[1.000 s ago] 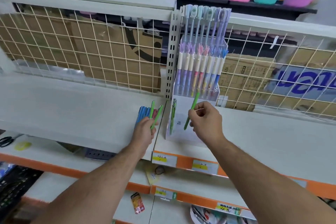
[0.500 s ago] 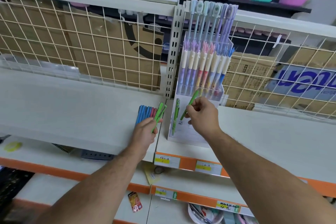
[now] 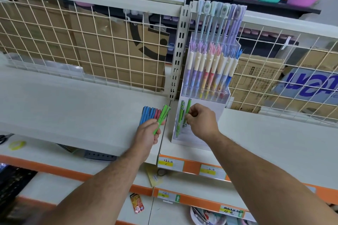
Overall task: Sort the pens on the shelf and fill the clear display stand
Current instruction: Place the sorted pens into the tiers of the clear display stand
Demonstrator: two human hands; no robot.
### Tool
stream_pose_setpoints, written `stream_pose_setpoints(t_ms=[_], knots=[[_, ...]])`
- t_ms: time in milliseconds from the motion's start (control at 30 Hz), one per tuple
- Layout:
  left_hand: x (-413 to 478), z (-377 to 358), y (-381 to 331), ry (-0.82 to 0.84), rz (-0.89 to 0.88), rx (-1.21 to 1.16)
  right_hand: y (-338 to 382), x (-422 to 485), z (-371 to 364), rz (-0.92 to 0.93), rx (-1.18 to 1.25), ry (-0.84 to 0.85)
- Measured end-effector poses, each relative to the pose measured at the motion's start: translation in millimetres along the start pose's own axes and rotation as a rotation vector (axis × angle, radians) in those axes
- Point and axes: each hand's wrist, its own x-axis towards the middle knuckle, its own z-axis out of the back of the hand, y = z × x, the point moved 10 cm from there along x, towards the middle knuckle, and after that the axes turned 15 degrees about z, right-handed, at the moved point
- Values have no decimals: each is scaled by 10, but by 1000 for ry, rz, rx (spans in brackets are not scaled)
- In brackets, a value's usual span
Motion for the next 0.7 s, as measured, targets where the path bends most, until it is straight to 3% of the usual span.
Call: stream_pose_setpoints(t_ms=[700], knots=[[39, 19, 48, -8, 25, 16, -42, -40, -37, 1, -54, 20]])
